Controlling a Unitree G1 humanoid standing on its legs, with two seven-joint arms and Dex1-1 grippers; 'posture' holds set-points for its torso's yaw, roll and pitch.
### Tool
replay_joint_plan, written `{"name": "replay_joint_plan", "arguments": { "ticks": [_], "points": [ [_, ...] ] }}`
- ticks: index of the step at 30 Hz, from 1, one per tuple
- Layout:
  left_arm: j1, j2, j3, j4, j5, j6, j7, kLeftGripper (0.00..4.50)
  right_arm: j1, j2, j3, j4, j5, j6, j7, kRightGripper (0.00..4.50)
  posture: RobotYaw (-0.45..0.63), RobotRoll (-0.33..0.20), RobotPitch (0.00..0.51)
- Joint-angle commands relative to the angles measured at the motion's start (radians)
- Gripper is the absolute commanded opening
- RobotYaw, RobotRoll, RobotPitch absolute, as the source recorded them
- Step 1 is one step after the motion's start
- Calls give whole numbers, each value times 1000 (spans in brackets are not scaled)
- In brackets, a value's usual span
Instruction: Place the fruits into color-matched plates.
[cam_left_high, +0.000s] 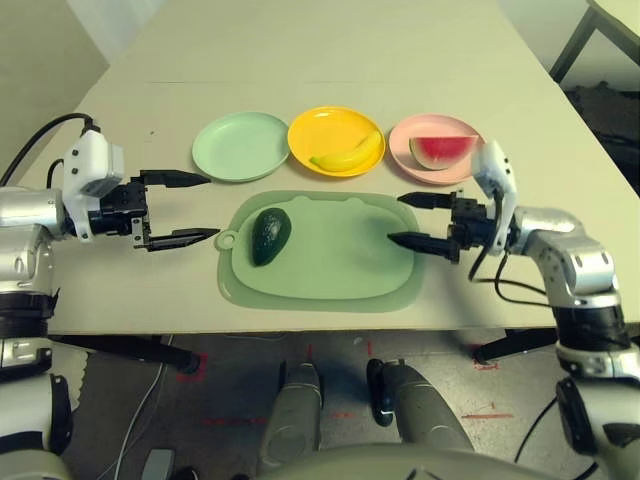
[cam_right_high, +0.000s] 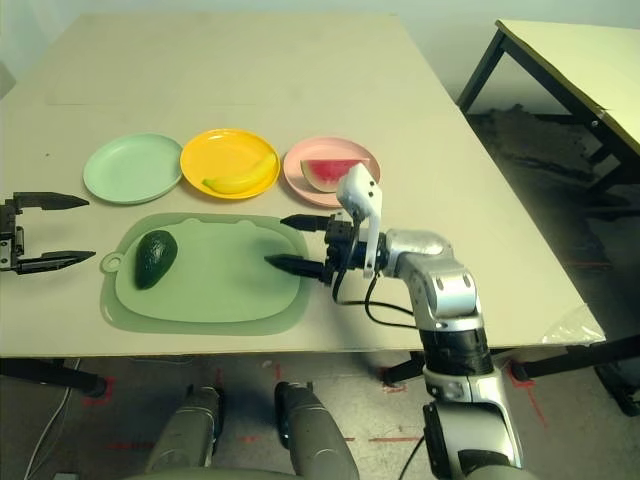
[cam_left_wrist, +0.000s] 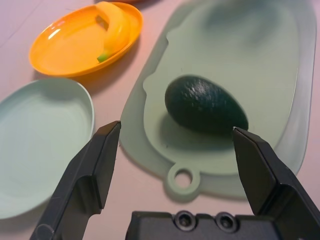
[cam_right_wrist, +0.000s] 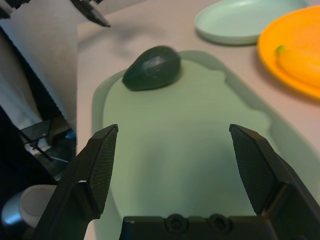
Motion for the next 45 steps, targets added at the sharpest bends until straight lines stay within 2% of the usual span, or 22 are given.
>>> {"name": "replay_joint_plan", "arguments": {
  "ticks": [1, 4, 7, 11, 14, 18, 25, 32, 45],
  "points": [
    [-46, -2, -65, 46, 86, -219, -28, 4500, 62, 29, 52, -35, 15, -59, -36, 4481, 68, 0, 172],
    [-109, -3, -132, 114, 152, -434, -61, 4500, 97, 40, 78, -12, -19, -163, -56, 4481, 69, 0, 171],
    [-181, -15, -205, 176, 164, -585, -78, 4500, 110, 46, 95, 40, -69, -290, -95, 4481, 68, 0, 169],
    [-305, -15, -370, 278, 192, -822, -79, 4500, 141, 39, 118, 130, -137, -506, -117, 4481, 54, 0, 170],
    [-387, -26, -468, 364, 211, -942, -79, 4500, 161, 24, 140, 169, -158, -624, -96, 4481, 48, 0, 170],
    [-480, -48, -575, 469, 245, -1065, -79, 4500, 165, 21, 160, 189, -154, -691, -89, 4481, 41, 0, 172],
    [-614, -102, -696, 603, 310, -1203, -74, 4500, 174, 26, 182, 180, -135, -687, -93, 4481, 51, 0, 178],
    [-715, -147, -763, 692, 427, -1293, 4, 4500, 167, 22, 201, 177, -134, -687, -95, 4481, 44, 0, 182],
    [-815, -202, -794, 750, 648, -1309, 235, 4500, 177, 26, 211, 163, -139, -677, -115, 4481, 23, 0, 183]
  ]
}}
